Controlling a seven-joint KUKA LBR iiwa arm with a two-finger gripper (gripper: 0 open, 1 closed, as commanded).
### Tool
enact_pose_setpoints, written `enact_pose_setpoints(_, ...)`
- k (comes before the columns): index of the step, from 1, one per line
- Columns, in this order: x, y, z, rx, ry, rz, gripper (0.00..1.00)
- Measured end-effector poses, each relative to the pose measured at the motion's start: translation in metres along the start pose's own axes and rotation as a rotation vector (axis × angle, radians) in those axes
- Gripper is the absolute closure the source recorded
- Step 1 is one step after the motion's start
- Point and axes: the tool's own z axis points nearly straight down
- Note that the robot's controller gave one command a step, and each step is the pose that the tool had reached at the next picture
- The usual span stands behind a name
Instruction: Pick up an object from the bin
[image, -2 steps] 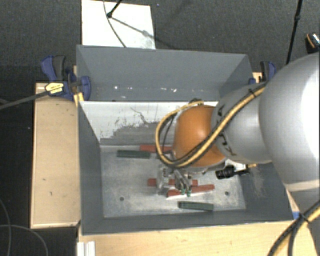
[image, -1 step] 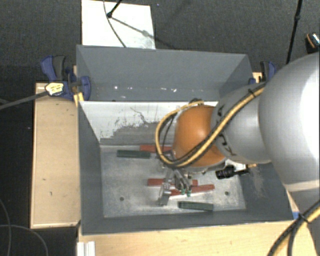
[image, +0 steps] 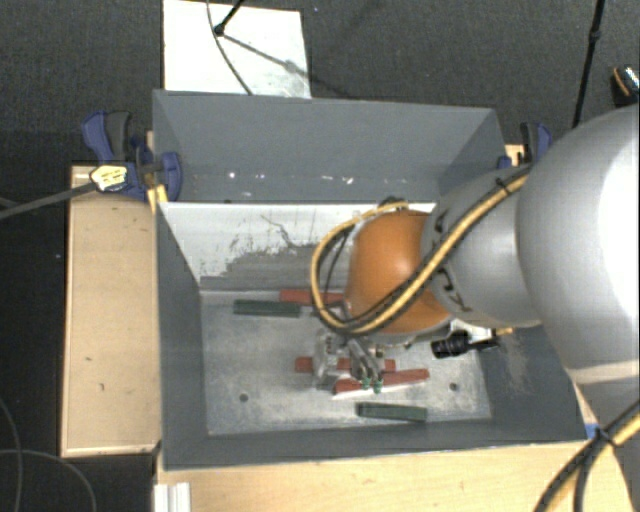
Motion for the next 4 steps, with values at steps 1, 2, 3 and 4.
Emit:
enact_pose_setpoints(1, 0.000, 0.000, 0.000, 0.000, 0.000, 0.001, 0.00)
enact_pose_setpoints(2, 0.000, 0.000, 0.000, 0.000, 0.000, -0.001, 1.00)
enact_pose_setpoints(3, 0.000, 0.000, 0.000, 0.000, 0.000, 0.002, 0.00)
enact_pose_setpoints(4, -0.062, -0.039, 0.010, 0.002, -0.005, -0.047, 0.00)
